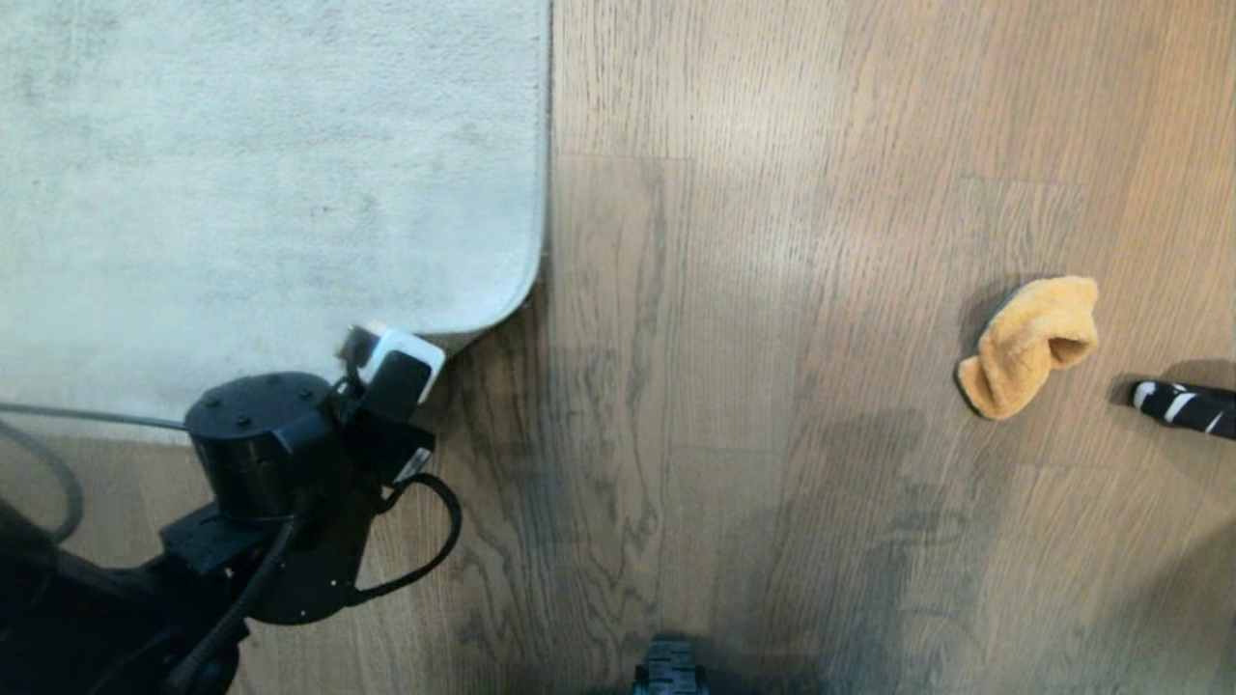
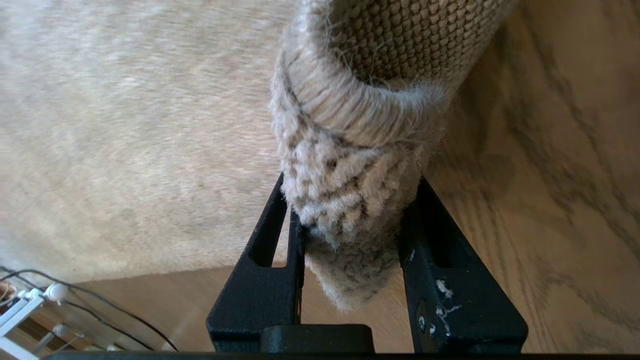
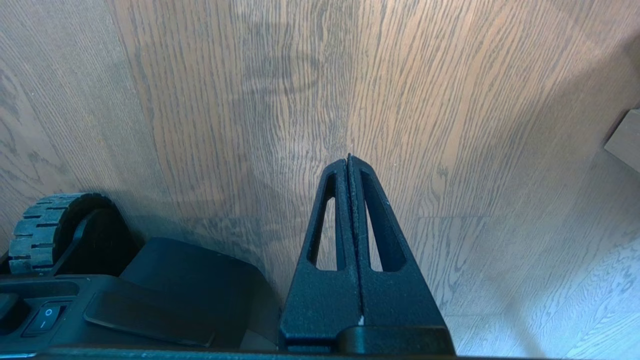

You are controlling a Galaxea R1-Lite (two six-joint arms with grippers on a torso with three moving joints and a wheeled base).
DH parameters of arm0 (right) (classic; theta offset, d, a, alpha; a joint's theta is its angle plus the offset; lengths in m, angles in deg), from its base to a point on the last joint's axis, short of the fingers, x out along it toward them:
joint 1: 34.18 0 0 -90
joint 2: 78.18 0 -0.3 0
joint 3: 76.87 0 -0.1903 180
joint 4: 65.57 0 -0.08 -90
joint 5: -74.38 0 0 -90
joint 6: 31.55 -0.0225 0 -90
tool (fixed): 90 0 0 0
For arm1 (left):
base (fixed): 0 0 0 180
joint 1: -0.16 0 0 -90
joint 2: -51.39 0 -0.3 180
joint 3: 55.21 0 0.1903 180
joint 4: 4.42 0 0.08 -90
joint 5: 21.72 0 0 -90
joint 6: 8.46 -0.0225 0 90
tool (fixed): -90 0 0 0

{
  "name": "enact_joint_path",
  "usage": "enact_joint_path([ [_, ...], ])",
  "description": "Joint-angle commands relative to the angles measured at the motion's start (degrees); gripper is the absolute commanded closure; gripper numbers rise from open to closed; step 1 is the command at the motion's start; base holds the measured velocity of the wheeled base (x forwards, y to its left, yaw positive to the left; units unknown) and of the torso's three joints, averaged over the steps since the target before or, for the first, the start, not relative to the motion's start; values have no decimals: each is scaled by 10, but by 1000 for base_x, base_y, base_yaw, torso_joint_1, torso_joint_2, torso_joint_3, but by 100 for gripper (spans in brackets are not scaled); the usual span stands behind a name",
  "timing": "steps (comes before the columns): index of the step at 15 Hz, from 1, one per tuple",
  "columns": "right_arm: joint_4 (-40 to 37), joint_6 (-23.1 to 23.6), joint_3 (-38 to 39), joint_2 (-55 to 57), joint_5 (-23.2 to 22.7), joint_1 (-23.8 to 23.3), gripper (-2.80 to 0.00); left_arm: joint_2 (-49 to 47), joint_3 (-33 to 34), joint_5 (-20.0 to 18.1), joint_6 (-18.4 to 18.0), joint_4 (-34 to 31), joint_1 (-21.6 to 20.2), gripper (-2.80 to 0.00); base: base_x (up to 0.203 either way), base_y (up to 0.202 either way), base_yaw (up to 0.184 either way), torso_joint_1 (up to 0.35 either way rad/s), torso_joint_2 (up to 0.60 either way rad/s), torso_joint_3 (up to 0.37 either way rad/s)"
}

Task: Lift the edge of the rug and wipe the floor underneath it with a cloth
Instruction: Lift up the carpet

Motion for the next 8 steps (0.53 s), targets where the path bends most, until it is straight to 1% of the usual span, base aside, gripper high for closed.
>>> enact_joint_path([
  [1, 1, 0, 0, 0, 0, 0, 0, 46, 0, 1, -2, 1, -8, 0, 0, 0, 0, 0, 0, 0],
  [2, 0, 0, 0, 0, 0, 0, 0, 64, 0, 2, -2, -9, -11, 0, 0, 0, 0, 0, 0, 0],
  [4, 0, 0, 0, 0, 0, 0, 0, 111, 0, 2, -2, -49, -23, 0, 0, 0, 0, 0, 0, 0],
  [8, 1, 0, 0, 0, 0, 0, 0, 222, -8, 0, -3, -180, -54, 0, 0, 0, 0, 0, 0, 0],
])
